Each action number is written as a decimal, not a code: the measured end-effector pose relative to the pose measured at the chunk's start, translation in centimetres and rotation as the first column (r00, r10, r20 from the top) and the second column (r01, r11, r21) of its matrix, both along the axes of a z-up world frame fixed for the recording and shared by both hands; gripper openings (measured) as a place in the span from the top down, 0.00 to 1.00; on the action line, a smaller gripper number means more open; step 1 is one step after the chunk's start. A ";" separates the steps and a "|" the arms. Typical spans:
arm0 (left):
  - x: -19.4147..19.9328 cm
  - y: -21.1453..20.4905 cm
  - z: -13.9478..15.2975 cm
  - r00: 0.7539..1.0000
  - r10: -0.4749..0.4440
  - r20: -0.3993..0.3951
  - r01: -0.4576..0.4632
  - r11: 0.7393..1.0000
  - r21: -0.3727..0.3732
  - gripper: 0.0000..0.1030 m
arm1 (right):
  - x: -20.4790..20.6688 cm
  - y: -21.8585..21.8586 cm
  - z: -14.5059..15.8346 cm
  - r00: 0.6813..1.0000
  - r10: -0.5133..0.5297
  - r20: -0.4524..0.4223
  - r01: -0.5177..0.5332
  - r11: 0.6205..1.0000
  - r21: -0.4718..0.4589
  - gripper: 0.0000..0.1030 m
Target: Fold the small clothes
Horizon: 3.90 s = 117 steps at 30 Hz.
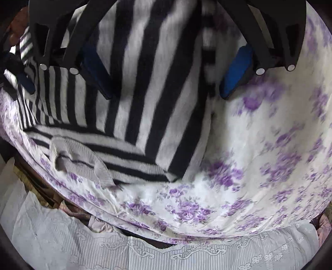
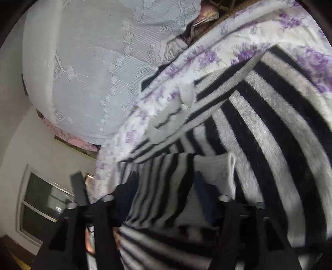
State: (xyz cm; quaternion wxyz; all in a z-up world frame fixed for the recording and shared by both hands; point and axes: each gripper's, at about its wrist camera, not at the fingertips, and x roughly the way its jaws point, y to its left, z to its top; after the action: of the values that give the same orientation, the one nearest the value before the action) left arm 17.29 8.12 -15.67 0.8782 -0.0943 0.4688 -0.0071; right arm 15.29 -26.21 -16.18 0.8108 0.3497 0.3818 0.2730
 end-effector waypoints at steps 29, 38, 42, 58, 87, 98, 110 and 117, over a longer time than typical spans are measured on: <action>-22.6 3.8 -0.1 0.998 -0.051 0.027 0.054 0.991 -0.120 0.04 | -20.0 -9.9 -0.6 0.981 -0.176 0.084 0.184 0.978 -0.099 0.18; -25.4 2.0 -0.5 0.975 -0.220 0.032 0.222 0.954 -0.201 0.05 | -23.1 -7.7 -2.3 0.994 -0.076 0.075 0.088 0.981 -0.176 0.18; -24.8 1.8 -0.7 0.961 -0.276 0.023 0.272 0.925 -0.267 0.05 | -23.8 -7.3 -2.5 0.996 -0.038 0.076 0.050 0.986 -0.161 0.16; -24.4 -0.2 -1.1 0.951 -0.305 0.048 0.308 0.929 -0.207 0.48 | -22.1 -2.6 -3.0 0.990 0.131 0.058 -0.112 0.962 -0.251 0.51; -23.7 0.8 -0.9 0.956 -0.293 0.035 0.294 0.936 -0.194 0.84 | -22.2 -5.3 -3.4 1.000 -0.021 0.016 0.024 0.979 -0.203 0.50; -24.0 0.5 -0.8 0.955 -0.294 0.046 0.298 0.939 -0.170 0.84 | -22.7 -5.6 -3.4 0.999 0.034 -0.005 -0.035 0.993 -0.115 0.63; -23.3 0.8 3.2 0.938 -0.300 0.173 0.330 0.926 -0.184 0.88 | -22.3 -5.2 1.6 0.985 0.063 0.163 -0.041 0.990 -0.134 0.89; -20.5 1.0 6.6 0.931 -0.274 0.242 0.317 0.934 -0.163 0.88 | -19.0 -5.0 4.3 0.971 0.041 0.235 -0.017 0.995 -0.103 0.89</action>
State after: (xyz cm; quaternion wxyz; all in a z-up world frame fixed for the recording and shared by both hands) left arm -3.23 9.11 -9.02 0.8986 -0.1085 0.3768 -0.1969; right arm -3.76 -31.19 -11.85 0.8630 0.2678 0.3008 0.3051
